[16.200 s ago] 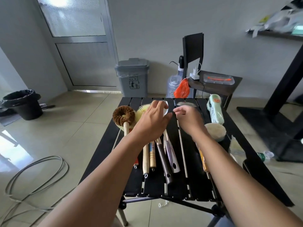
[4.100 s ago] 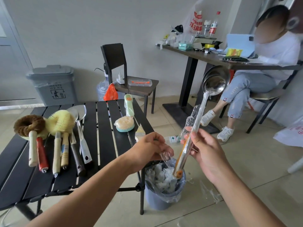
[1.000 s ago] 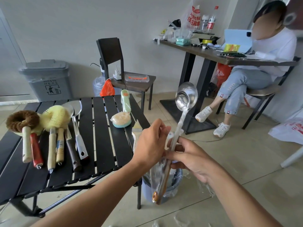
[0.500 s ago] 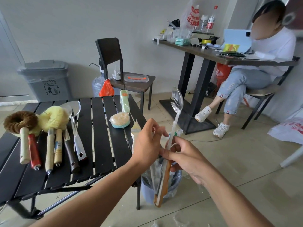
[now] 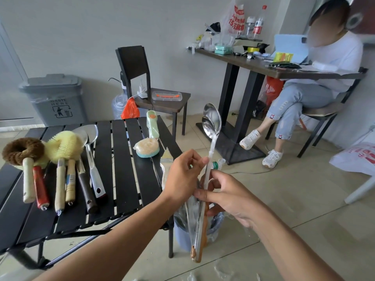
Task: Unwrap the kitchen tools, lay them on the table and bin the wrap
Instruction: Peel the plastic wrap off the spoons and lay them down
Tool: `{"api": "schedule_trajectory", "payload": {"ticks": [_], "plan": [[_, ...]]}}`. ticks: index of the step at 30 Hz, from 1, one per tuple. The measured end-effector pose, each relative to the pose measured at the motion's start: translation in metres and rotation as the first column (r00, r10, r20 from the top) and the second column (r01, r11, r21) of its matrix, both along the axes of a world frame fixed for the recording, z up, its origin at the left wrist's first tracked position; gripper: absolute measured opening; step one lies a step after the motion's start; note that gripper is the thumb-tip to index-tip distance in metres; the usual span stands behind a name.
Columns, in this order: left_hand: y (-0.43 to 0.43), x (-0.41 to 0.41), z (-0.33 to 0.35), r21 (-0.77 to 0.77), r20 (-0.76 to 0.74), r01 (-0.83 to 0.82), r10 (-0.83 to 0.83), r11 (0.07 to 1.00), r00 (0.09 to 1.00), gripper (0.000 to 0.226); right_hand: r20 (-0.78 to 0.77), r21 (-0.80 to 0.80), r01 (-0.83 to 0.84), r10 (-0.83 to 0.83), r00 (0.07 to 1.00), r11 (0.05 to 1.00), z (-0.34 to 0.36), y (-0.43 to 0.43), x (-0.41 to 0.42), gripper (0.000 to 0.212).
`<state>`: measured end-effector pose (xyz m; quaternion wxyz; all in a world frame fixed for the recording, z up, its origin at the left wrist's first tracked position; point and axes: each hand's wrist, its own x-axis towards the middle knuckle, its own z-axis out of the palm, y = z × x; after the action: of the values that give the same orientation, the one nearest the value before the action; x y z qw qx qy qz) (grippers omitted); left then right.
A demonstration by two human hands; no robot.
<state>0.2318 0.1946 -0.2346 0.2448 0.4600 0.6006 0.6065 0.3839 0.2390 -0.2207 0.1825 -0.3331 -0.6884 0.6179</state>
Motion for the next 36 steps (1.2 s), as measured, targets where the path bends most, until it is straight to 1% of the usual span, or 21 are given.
{"api": "schedule_trajectory", "payload": {"ticks": [3, 5, 8, 11, 12, 13, 15, 18, 20, 23, 26, 29, 31, 34, 36], "plan": [[0.0, 0.0, -0.004, -0.021, -0.042, -0.111, 0.11, 0.994, 0.993, 0.029, 0.017, 0.009, 0.016, -0.016, 1.0, 1.0, -0.001, -0.001, -0.003, 0.026], [-0.001, 0.0, -0.008, -0.039, -0.063, -0.167, 0.165, 0.985, 0.984, 0.03, 0.03, 0.005, 0.005, -0.005, 1.0, 1.0, -0.001, -0.002, -0.004, 0.026], [0.002, -0.004, -0.013, -0.097, -0.03, -0.213, 0.211, 0.972, 0.977, 0.032, -0.01, -0.049, -0.016, 0.015, 1.0, 0.999, 0.0, -0.006, -0.006, 0.024], [0.004, -0.007, -0.012, -0.163, -0.014, -0.212, 0.212, 0.964, 0.977, 0.028, -0.058, -0.062, -0.013, 0.009, 0.998, 0.998, 0.001, -0.007, -0.007, 0.021], [0.003, -0.007, -0.011, -0.18, -0.039, -0.21, 0.207, 0.961, 0.978, 0.026, -0.075, -0.072, -0.003, -0.003, 0.997, 0.997, 0.001, -0.006, -0.007, 0.02], [0.003, -0.008, -0.009, -0.193, -0.098, -0.217, 0.202, 0.957, 0.975, 0.024, -0.09, -0.088, 0.01, -0.018, 0.996, 0.996, 0.0, -0.005, -0.007, 0.018], [0.0, -0.008, -0.006, -0.186, -0.28, -0.25, 0.193, 0.95, 0.941, 0.023, -0.107, -0.124, 0.037, -0.05, 0.993, 0.992, -0.002, -0.004, -0.006, 0.017], [-0.002, -0.013, 0.004, -0.104, -0.477, -0.273, 0.193, 0.956, 0.857, 0.021, -0.116, -0.158, 0.068, -0.086, 0.989, 0.985, -0.005, -0.001, -0.006, 0.017], [-0.004, -0.018, 0.013, -0.065, -0.576, -0.262, 0.178, 0.963, 0.798, 0.021, -0.158, -0.182, 0.077, -0.106, 0.982, 0.98, -0.004, 0.002, -0.005, 0.018], [-0.008, -0.026, 0.024, 0.006, -0.69, -0.227, 0.169, 0.974, 0.704, 0.028, -0.231, -0.228, 0.061, -0.115, 0.966, 0.972, 0.0, 0.004, -0.004, 0.02], [-0.011, -0.032, 0.028, 0.05, -0.74, -0.19, 0.164, 0.981, 0.652, 0.03, -0.291, -0.295, 0.012, -0.102, 0.951, 0.955, 0.003, 0.007, -0.002, 0.024], [-0.011, -0.038, 0.03, 0.042, -0.757, -0.182, 0.15, 0.982, 0.636, 0.032, -0.313, -0.32, -0.02, -0.086, 0.946, 0.947, 0.007, 0.01, 0.001, 0.039], [-0.011, -0.041, 0.031, 0.045, -0.771, -0.17, 0.143, 0.984, 0.621, 0.031, -0.315, -0.33, -0.035, -0.075, 0.946, 0.943, 0.008, 0.011, 0.002, 0.042], [-0.012, -0.042, 0.032, 0.046, -0.799, -0.155, 0.129, 0.987, 0.587, 0.031, -0.32, -0.357, -0.04, -0.082, 0.944, 0.933, 0.007, 0.008, 0.002, 0.028], [-0.013, -0.041, 0.031, 0.055, -0.803, -0.146, 0.13, 0.988, 0.581, 0.031, -0.288, -0.348, 0.001, -0.108, 0.952, 0.938, 0.006, 0.003, -0.003, 0.022]]}}
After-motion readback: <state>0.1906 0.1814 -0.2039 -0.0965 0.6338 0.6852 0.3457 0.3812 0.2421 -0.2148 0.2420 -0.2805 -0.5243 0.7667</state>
